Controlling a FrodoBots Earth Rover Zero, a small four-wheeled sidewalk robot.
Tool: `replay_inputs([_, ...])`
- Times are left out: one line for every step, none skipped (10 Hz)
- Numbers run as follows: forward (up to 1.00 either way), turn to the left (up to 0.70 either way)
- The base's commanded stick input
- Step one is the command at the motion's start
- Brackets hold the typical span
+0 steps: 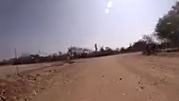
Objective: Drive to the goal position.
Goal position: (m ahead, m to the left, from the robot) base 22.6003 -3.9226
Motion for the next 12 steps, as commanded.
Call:
replay_inputs([1.0, 0.0])
replay_inputs([1.0, 0.0])
replay_inputs([1.0, 0.0])
replay_inputs([1.0, 0.0])
replay_inputs([1.0, 0.0])
replay_inputs([1.0, 0.0])
replay_inputs([1.0, 0.0])
replay_inputs([1.0, 0.0])
replay_inputs([1.0, 0.0])
replay_inputs([1.0, 0.0])
replay_inputs([1.0, 0.0])
replay_inputs([1.0, 0.0])
